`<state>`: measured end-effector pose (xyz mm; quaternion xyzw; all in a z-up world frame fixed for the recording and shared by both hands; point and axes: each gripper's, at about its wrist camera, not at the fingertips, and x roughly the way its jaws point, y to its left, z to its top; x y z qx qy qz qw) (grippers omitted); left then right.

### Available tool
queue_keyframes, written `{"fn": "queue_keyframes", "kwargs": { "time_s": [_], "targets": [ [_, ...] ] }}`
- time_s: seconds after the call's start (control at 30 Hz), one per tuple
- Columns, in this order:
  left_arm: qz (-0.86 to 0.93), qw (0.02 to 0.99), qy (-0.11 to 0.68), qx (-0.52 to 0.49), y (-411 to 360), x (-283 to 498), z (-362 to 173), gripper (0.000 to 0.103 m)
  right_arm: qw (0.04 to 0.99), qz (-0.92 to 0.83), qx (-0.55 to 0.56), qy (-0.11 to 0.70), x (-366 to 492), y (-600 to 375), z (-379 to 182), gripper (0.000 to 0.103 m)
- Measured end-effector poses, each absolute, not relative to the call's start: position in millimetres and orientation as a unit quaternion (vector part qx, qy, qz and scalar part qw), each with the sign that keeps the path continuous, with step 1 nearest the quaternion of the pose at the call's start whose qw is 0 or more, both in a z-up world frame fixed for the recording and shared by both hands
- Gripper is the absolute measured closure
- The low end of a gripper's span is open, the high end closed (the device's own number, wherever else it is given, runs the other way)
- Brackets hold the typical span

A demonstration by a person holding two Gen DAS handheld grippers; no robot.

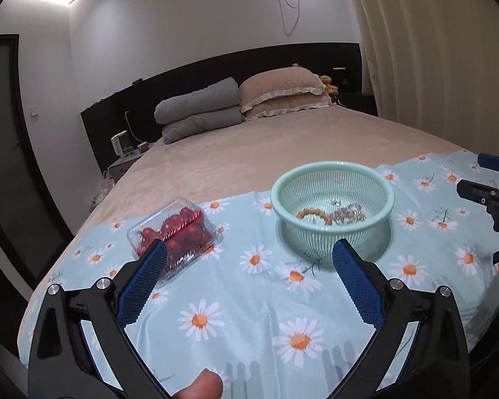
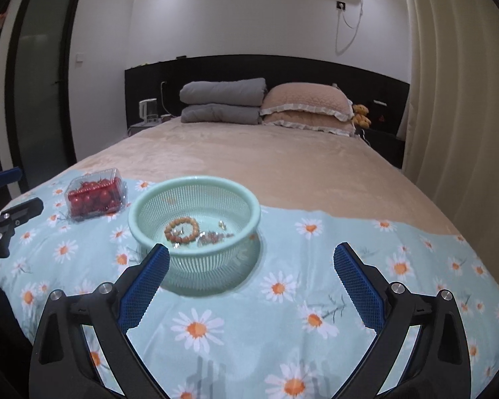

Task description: Organize jewelry

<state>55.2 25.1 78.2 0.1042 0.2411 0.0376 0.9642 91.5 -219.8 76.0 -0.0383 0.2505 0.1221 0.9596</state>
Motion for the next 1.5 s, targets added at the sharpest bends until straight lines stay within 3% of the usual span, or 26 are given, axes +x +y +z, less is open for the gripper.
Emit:
{"fn": "queue_keyframes", "kwargs": {
  "time_s": [0.17, 0.3, 0.53, 1.0, 1.5],
  "targets": [
    [0.061, 0.951, 0.265, 0.146, 14, 25, 40, 0.006, 0.951, 0.107, -0.023, 0.290, 70, -234, 38, 0.008],
    [0.059, 0.952, 0.278, 0.116, 16, 5, 30, 0.006, 0.953, 0.097, -0.035, 0.286, 50, -236, 26, 0.008],
    [0.104, 0.951, 0.289, 0.035, 31, -27, 44, 0.006, 0.965, 0.070, -0.018, 0.253, 2, -238, 44, 0.008],
    [0.132, 0.952, 0.276, 0.031, 16, -72, 61, 0.006, 0.963, 0.047, -0.038, 0.264, -58, -215, 60, 0.008],
    [0.148, 0.950, 0.273, 0.015, 20, -80, 64, 0.006, 0.964, 0.023, -0.034, 0.264, -64, -214, 70, 0.008]
  ]
}}
